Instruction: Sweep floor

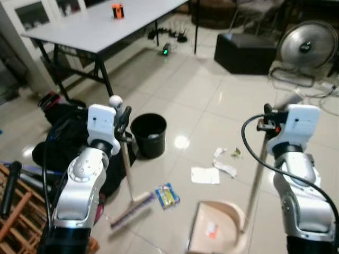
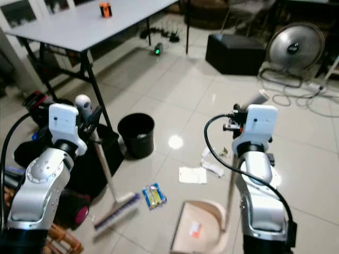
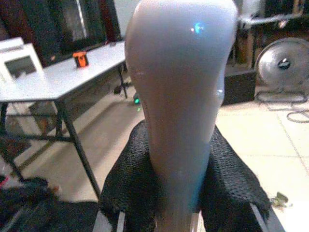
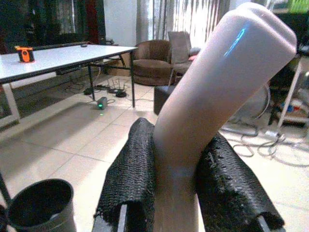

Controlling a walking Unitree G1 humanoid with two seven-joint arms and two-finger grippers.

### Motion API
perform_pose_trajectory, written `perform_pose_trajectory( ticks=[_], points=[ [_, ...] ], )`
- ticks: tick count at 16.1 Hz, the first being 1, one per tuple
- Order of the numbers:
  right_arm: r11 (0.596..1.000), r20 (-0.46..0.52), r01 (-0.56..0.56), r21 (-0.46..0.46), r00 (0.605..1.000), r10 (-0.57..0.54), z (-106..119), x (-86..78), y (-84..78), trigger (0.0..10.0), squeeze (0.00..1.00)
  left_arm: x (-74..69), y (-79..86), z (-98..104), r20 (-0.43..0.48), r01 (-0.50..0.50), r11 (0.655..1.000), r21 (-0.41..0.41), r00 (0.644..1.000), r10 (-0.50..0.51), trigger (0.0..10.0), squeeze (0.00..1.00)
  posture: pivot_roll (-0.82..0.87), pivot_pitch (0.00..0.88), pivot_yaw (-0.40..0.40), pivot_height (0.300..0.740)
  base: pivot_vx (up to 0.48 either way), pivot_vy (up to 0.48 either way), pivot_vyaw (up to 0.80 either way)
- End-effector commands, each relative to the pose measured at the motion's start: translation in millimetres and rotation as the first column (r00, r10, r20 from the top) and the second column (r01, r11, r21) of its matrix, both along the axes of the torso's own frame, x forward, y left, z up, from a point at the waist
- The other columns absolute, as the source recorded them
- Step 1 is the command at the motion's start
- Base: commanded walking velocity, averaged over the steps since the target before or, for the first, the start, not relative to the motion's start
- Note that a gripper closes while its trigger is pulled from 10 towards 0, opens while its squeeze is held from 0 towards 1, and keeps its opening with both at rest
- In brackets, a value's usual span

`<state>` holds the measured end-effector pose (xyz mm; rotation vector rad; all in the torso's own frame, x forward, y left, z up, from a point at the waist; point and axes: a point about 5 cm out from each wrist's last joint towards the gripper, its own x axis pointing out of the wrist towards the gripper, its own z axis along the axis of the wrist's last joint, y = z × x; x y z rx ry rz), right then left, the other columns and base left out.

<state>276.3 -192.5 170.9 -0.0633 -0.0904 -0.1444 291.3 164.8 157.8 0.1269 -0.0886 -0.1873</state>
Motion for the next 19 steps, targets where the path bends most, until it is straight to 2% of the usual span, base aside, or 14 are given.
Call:
perform_pose_trajectory(
  ticks=[1,4,6,12,16,19],
  points=[
    [0.999,0.043,-0.033,-0.007,0.999,0.033,10.4,1.7,9.1,10.0,0.0,-1.0,6.4,9.5,0.053,-0.026,0.998,0.061,0.998,0.023,10.0,0.0,0.02,0.008,0.051,0.74,0.0,-0.349,0.0],
    [0.999,0.032,-0.024,-0.025,0.999,0.024,9.9,2.5,8.9,10.0,0.0,-1.3,5.4,8.1,0.049,-0.025,0.998,0.049,0.999,0.023,10.0,0.0,0.01,0.008,0.047,0.74,0.0,-0.48,0.0],
    [0.999,0.035,-0.018,-0.034,0.999,0.019,12.0,3.7,7.0,10.0,0.0,-1.2,5.4,5.8,0.031,-0.042,0.999,-0.027,0.999,0.043,10.0,0.0,0.01,0.006,0.045,0.74,0.0,0.0,0.0],
    [0.998,0.049,-0.024,-0.051,0.998,0.027,18.0,6.5,4.7,10.0,0.0,-1.2,3.8,10.5,0.092,-0.072,0.997,-0.02,0.993,0.073,10.0,0.0,0.01,0.001,0.035,0.74,0.0,0.0,0.0],
    [0.999,0.041,-0.046,-0.016,0.998,0.046,16.4,7.2,6.2,10.0,0.0,-0.5,4.2,10.7,0.099,-0.086,0.996,-0.03,0.991,0.089,10.0,0.0,0.01,0.0,0.029,0.74,0.357,0.0,0.0],
    [0.997,0.044,-0.062,-0.043,0.997,0.064,17.3,8.6,8.6,10.0,0.0,0.7,5.9,12.0,0.11,-0.101,0.995,-0.027,0.988,0.103,10.0,0.0,0.01,0.0,0.028,0.74,0.38,0.0,0.0]
  ],
)
